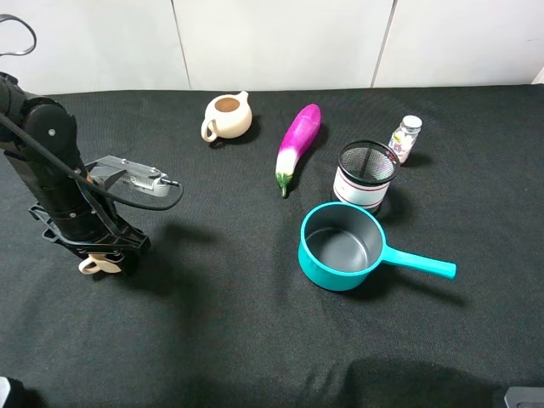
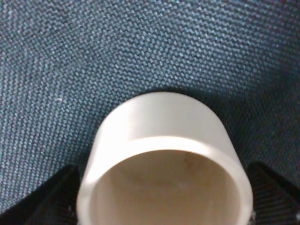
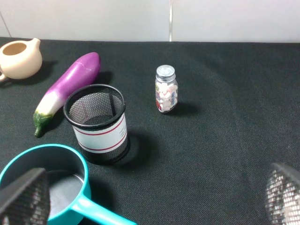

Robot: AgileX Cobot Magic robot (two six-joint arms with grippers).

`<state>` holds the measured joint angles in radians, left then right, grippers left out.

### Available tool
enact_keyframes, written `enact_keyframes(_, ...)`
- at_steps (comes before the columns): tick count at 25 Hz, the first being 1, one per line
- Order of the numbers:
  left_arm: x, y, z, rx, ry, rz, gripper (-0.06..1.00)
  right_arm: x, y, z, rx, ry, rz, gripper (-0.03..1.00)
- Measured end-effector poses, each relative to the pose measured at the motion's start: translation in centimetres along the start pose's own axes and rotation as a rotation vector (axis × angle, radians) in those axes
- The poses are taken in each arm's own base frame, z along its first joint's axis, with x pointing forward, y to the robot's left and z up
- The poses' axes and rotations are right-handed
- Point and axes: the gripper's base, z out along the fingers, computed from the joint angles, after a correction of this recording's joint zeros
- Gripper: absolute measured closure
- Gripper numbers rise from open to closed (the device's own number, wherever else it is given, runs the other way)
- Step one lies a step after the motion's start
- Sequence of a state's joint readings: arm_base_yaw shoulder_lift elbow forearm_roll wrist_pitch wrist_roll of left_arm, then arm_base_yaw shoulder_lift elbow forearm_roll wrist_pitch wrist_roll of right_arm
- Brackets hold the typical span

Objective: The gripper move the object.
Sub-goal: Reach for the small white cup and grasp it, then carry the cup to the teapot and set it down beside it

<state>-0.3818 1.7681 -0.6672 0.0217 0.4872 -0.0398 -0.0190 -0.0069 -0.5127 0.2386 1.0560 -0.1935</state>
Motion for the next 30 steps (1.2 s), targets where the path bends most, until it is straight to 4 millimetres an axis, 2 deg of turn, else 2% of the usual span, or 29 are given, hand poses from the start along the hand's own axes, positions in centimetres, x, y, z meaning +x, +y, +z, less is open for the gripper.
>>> enact_keyframes(4,0.0,0.0,0.0,-0.001,0.000,0.001,0.38,0.0,0.0,0.0,0.000,0.000,0.000,0.27)
enact_keyframes(6,0.0,0.0,0.0,-0.001,0.000,0.001,0.41,0.0,0.0,0.0,0.000,0.000,0.000,0.27)
enact_keyframes(18,-0.6,0.0,-0.5,-0.001,0.003,0.000,0.41,0.0,0.0,0.0,0.000,0.000,0.000,0.27)
enact_keyframes(30,-4.0,0.0,-4.2,-0.004,-0.002,-0.004,0.41,0.0,0.0,0.0,0.000,0.000,0.000,0.27)
